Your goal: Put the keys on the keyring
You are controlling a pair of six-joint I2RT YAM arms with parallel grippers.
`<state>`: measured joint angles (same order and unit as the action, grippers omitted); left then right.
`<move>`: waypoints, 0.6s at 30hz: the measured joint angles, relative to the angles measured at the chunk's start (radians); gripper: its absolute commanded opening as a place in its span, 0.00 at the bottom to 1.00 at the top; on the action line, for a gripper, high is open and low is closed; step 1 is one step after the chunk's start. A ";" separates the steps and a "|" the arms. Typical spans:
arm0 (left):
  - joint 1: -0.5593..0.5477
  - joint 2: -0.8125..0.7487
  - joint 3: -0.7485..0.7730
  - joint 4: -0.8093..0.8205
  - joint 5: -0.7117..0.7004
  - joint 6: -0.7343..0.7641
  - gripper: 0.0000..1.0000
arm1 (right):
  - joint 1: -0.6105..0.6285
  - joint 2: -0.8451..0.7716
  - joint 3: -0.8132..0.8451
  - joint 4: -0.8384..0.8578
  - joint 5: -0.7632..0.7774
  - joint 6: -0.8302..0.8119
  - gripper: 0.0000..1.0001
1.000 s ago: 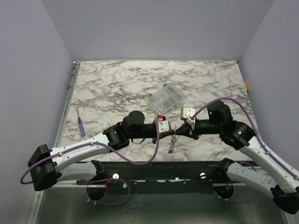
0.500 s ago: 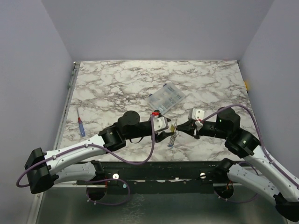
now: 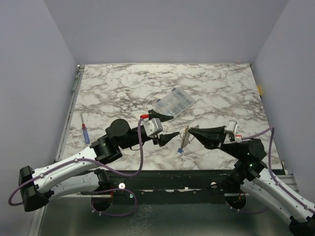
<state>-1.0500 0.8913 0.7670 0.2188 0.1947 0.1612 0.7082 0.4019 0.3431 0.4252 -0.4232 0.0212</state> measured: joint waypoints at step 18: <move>-0.002 -0.021 0.000 0.008 0.092 0.085 0.38 | 0.000 0.154 0.180 0.014 -0.259 0.091 0.01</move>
<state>-1.0515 0.8703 0.7673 0.2268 0.2863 0.2466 0.7082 0.5560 0.5228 0.4397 -0.6827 0.1123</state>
